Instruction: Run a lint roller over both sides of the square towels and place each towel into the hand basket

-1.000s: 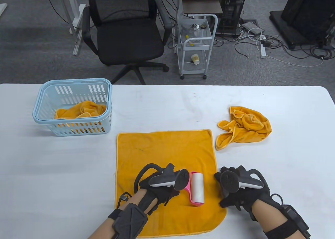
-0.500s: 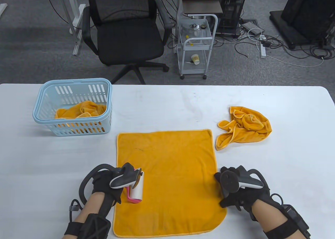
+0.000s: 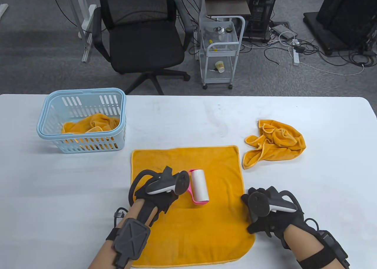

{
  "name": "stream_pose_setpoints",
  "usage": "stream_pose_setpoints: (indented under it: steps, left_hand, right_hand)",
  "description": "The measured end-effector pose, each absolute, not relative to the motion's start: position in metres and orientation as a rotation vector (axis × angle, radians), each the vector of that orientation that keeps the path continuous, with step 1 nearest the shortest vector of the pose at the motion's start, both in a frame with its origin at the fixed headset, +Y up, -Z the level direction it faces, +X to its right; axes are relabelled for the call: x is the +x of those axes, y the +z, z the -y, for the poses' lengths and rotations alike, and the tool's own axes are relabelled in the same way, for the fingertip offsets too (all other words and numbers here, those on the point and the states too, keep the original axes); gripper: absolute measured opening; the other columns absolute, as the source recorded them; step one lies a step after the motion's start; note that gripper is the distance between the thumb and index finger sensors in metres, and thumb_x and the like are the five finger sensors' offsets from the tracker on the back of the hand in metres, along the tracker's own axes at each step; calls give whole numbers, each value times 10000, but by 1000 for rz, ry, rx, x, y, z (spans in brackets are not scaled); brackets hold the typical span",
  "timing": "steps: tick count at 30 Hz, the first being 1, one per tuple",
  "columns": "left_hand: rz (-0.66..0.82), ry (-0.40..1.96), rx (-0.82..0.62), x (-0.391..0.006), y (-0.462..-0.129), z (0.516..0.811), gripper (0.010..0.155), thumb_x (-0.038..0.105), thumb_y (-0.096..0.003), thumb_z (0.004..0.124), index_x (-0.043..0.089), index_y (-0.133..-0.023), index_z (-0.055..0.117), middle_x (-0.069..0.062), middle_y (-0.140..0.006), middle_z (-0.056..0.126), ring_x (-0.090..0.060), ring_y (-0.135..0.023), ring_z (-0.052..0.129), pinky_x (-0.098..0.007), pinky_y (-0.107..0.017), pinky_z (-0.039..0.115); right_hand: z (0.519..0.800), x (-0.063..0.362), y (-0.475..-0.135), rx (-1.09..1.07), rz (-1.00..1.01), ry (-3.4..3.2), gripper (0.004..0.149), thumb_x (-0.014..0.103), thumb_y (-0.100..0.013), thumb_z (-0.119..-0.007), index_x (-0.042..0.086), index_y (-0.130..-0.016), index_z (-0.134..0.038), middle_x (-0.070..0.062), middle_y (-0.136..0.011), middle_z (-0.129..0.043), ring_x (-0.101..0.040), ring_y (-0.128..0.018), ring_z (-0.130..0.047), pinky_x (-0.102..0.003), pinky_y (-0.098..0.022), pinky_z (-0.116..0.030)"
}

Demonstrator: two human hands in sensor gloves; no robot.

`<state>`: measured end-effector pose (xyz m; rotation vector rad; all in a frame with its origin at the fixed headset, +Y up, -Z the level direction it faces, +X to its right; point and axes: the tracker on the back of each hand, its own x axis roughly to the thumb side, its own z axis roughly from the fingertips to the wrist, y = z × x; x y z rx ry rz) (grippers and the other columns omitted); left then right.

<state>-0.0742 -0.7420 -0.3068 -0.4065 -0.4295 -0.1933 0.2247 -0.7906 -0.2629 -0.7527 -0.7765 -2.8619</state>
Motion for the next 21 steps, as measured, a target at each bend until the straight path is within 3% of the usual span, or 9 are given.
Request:
stream_pose_setpoints:
  steps: [6, 16, 21]
  left_hand:
    - [406, -314, -397, -72, -317, 755, 590, 444, -466, 861, 364, -1000, 623, 51, -971, 859, -258, -800, 1017, -502, -615, 844]
    - [113, -722, -492, -172, -309, 745, 518, 382, -498, 840, 377, -970, 627, 48, -1002, 821, -287, -899, 958, -548, -684, 786]
    - [81, -725, -504, -192, -309, 731, 520, 390, -490, 867, 413, -960, 646, 72, -1008, 826, -281, -908, 952, -540, -693, 779]
  right_hand:
    - [791, 225, -263, -755, 780, -2869, 1038, 630, -416, -888, 160, -1151, -326, -227, -1175, -271, -546, -1055, -346, -747, -676, -453]
    - [791, 226, -263, -750, 784, -2870, 1037, 627, -416, -889, 159, -1150, -325, -229, -1174, -268, -546, -1055, -344, -748, -675, -452]
    - [791, 226, -263, -749, 784, -2869, 1036, 629, -417, -888, 159, -1150, -326, -229, -1174, -268, -548, -1054, -344, -748, -674, -452]
